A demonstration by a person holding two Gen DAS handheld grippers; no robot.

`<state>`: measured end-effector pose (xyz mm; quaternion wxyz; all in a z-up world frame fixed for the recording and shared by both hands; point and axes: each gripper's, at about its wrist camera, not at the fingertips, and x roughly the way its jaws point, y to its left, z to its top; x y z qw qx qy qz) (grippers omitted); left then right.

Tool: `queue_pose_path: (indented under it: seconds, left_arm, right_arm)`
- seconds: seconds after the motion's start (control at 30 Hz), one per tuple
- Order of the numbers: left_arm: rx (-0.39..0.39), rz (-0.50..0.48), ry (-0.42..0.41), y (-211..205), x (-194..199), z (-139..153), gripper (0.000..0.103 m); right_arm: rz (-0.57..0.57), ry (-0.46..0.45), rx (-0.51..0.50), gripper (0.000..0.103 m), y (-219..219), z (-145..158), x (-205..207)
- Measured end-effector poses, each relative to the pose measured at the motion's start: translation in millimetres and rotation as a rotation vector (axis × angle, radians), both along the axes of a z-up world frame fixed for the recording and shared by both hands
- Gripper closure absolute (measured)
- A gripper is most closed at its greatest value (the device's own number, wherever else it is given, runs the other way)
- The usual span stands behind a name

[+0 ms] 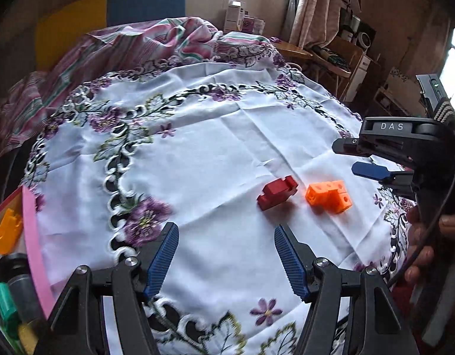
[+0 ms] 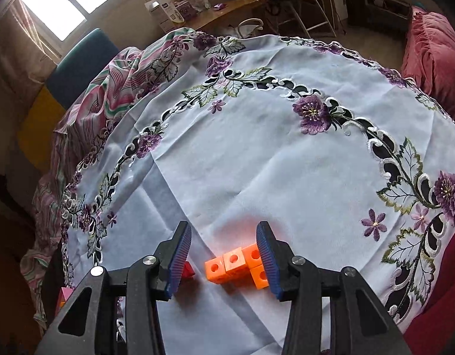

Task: Organize rigid objects
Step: 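Move the right gripper to the orange cube cluster while the left gripper approaches the red block, then grasp the orange cube cluster with the right gripper while the left gripper grasps the red block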

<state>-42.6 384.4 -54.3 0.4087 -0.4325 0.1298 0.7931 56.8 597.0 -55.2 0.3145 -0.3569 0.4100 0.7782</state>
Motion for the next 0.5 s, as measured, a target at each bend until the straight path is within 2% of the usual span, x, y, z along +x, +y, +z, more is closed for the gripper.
queue_pose_path:
  seconds: [0.13, 0.27, 0.43, 0.47, 0.5]
  left_arm:
    - [0.013, -0.012, -0.051, 32.3, -6.0, -9.6, 0.034]
    - [0.025, -0.026, -0.056, 58.2, -8.5, -17.5, 0.034]
    - [0.002, -0.049, -0.059, 80.5, -13.6, -34.4, 0.036]
    - [-0.006, -0.051, -0.057, 83.4, -14.6, -38.5, 0.04]
    - [-0.004, -0.066, -0.073, 85.4, -15.8, -42.1, 0.051]
  right_arm:
    - [0.002, 0.019, -0.026, 0.057, 1.6, -1.2, 0.2]
    - [-0.001, 0.036, -0.035, 0.057, 2.8, -0.8, 1.4]
    - [-0.008, 0.04, -0.052, 0.057, 4.3, -2.6, 2.3]
    - [-0.007, 0.037, -0.053, 0.057, 4.5, -3.2, 1.5]
    - [-0.005, 0.034, -0.051, 0.057, 4.4, -3.5, 0.8]
